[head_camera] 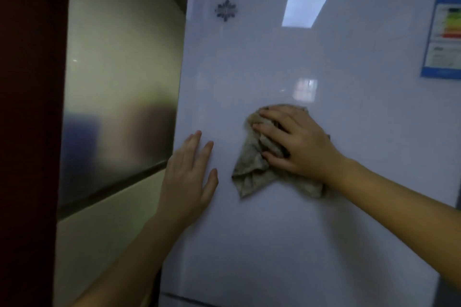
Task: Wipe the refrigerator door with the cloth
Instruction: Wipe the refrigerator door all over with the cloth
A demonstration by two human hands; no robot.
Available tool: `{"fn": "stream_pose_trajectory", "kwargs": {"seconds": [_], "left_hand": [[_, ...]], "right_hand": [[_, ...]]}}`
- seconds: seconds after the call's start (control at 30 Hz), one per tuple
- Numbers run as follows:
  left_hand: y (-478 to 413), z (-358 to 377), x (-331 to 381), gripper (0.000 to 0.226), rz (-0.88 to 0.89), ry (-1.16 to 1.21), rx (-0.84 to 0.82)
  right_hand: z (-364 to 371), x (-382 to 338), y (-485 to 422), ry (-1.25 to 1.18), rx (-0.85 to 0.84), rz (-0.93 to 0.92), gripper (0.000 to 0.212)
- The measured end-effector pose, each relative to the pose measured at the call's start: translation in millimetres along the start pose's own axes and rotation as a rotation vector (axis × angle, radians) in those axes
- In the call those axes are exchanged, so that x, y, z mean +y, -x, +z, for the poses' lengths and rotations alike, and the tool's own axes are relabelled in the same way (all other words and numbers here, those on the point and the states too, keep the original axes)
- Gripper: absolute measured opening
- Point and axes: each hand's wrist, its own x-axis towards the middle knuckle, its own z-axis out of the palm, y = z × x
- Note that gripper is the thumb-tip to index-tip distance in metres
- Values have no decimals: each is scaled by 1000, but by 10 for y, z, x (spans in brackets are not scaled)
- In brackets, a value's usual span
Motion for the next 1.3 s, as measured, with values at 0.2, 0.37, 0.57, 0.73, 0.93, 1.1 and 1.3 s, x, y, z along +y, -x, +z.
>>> {"fn": "stream_pose_trajectory", "kwargs": {"seconds": [0.2, 0.37, 0.57, 0.73, 0.93, 1.1, 1.3], "left_hand": [[-852, -177, 134, 59, -3, -32, 15], [-1111, -146, 142, 60, -56, -19, -28], [-1065, -15, 92, 63, -22, -32, -49], [-1055, 1, -65, 63, 91, -75, -23], [-1044, 82, -139, 61, 129, -72, 33], [-1016, 114, -68, 64, 98, -8, 43], [-966, 116, 57, 62, 145, 16, -4]], "right_hand": [[-388, 709, -442, 11, 45, 105, 54], [-292, 570, -362, -41, -1, 66, 56], [-217, 367, -53, -75, -134, -153, 51], [-407, 729, -385, 10, -3, 15, 53], [-469, 918, -614, 55, 231, 438, 55], [-210, 316, -29, 14, 119, 354, 58], [-1, -413, 979, -35, -179, 28, 53]]}}
